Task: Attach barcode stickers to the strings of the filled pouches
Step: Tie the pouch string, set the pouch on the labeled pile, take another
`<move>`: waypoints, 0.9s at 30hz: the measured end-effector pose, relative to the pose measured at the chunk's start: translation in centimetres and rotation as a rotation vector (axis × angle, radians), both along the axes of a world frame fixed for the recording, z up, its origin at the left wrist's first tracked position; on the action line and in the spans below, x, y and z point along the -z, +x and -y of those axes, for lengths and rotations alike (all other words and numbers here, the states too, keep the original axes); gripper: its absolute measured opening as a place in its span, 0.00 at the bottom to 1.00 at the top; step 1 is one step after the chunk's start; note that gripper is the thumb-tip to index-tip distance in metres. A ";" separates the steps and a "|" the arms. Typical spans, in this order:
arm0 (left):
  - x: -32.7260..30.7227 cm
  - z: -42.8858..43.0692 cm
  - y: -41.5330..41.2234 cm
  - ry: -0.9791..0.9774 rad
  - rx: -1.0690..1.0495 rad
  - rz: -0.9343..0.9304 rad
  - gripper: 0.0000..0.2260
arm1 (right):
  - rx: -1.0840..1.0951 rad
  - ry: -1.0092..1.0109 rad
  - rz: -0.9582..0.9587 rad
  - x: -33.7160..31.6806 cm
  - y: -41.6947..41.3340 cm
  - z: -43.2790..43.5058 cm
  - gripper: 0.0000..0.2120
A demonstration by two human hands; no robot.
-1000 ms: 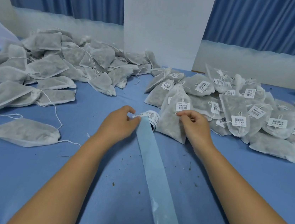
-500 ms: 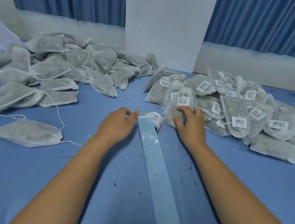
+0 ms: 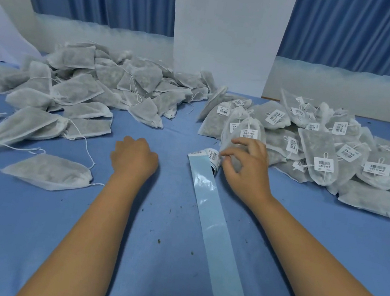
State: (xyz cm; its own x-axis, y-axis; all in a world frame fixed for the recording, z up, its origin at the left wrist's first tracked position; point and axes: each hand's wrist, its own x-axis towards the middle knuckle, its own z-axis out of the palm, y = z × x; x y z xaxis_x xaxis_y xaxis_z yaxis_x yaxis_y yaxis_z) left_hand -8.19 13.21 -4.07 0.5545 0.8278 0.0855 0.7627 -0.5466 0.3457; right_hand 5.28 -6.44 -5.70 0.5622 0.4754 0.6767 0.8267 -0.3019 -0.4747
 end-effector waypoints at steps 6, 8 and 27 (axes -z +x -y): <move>-0.4 -2.1 -1.1 -0.189 -0.187 -0.251 0.25 | -0.090 -0.042 0.006 0.4 -0.3 -0.4 0.06; -0.5 -2.5 -1.4 -0.262 -0.222 -0.214 0.30 | -0.093 -0.037 -0.001 0.5 -0.3 -0.4 0.07; -0.6 -3.0 -1.9 -0.040 -0.079 -0.102 0.05 | -0.272 -0.008 0.146 -0.4 -4.2 -2.0 0.09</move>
State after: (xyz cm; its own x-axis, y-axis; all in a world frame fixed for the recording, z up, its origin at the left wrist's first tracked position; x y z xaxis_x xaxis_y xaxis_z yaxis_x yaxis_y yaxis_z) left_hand -10.11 16.17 -3.46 0.4920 0.8706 -0.0024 0.8350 -0.4711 0.2843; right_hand 1.09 -4.45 -5.29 0.3111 0.6008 0.7364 0.9369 -0.0638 -0.3438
